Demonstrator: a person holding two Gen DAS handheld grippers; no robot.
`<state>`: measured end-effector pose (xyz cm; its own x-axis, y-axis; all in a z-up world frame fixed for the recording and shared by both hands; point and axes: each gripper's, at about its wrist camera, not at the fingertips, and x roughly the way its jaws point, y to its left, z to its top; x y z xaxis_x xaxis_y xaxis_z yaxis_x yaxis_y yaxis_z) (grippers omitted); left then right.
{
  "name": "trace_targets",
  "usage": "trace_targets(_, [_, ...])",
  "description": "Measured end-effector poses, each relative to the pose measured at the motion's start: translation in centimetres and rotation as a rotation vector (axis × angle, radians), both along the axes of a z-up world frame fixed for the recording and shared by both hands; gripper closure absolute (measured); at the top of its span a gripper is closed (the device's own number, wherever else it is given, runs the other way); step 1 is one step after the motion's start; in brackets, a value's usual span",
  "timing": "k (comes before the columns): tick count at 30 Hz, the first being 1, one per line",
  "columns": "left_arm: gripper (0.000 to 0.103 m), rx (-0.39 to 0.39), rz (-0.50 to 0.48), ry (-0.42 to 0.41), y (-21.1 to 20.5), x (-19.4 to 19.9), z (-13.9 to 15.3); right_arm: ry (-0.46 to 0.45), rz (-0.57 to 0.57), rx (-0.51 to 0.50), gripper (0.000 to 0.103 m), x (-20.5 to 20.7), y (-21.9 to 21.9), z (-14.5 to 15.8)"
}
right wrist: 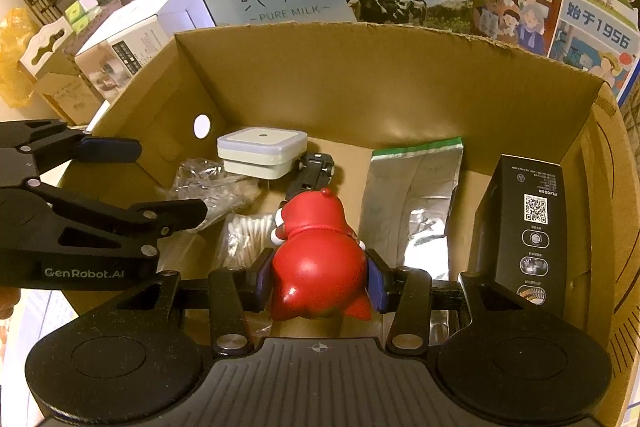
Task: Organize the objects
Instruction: 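Open the left tool to drop the clear box while the right tool releases the red toy, then withdraw both tools from the box back over the table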
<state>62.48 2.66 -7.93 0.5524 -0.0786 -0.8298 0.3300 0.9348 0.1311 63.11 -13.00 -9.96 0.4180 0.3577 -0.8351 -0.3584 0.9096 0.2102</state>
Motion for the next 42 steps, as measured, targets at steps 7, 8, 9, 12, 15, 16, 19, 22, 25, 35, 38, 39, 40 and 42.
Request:
trace_targets(7, [0.023, -0.003, 0.002, 0.000, 0.0, -0.3, 0.0, -0.009, -0.013, 0.003, 0.050, -0.1, -0.1, 0.0])
trace_targets(8, [0.024, -0.004, 0.002, -0.002, 0.0, -0.3, 0.0, -0.010, -0.014, 0.006, 0.048, -0.1, -0.1, 0.0])
trace_targets(9, [0.023, -0.006, 0.001, -0.002, 0.1, -0.4, 0.0, -0.012, -0.014, 0.008, 0.048, -0.2, -0.2, 0.0])
trace_targets(12, [0.023, -0.006, -0.001, -0.003, 0.2, -0.5, 0.1, -0.020, -0.015, 0.003, 0.044, -0.3, -0.2, 0.1])
trace_targets(15, [0.022, -0.010, -0.002, -0.001, 0.3, -0.6, 0.2, -0.024, -0.016, -0.007, 0.042, -0.4, -0.3, 0.2])
trace_targets(16, [0.022, -0.011, -0.001, -0.001, 0.3, -0.6, 0.2, -0.025, -0.017, -0.009, 0.041, -0.4, -0.3, 0.2])
trace_targets(19, [0.021, -0.011, -0.001, 0.000, 0.3, -0.6, 0.2, -0.028, -0.019, -0.012, 0.039, -0.5, -0.5, 0.3])
trace_targets(22, [0.020, -0.013, 0.000, 0.001, 0.2, -0.7, 0.3, -0.034, -0.022, -0.018, 0.036, -0.6, -0.7, 0.4])
trace_targets(25, [0.018, -0.012, 0.000, 0.000, 0.2, -0.7, 0.3, -0.039, -0.027, -0.017, 0.033, -0.7, -0.8, 0.5])
trace_targets(35, [0.013, -0.017, 0.019, -0.009, 0.4, -1.4, 1.2, -0.113, -0.035, -0.032, 0.031, -2.4, -1.1, 1.9])
trace_targets(38, [0.012, -0.023, 0.025, -0.016, 0.5, -1.8, 1.8, -0.152, -0.044, -0.040, 0.030, -3.1, -1.2, 2.7])
trace_targets(39, [0.010, -0.023, 0.027, -0.019, 0.5, -1.9, 2.0, -0.166, -0.052, -0.042, 0.030, -3.4, -1.3, 3.1])
trace_targets(40, [0.010, -0.024, 0.029, -0.024, 0.5, -2.1, 2.3, -0.177, -0.060, -0.043, 0.030, -3.7, -1.3, 3.4])
trace_targets(42, [0.010, -0.027, 0.035, -0.040, 0.5, -2.6, 2.9, -0.195, -0.076, -0.045, 0.030, -4.2, -1.3, 4.0])
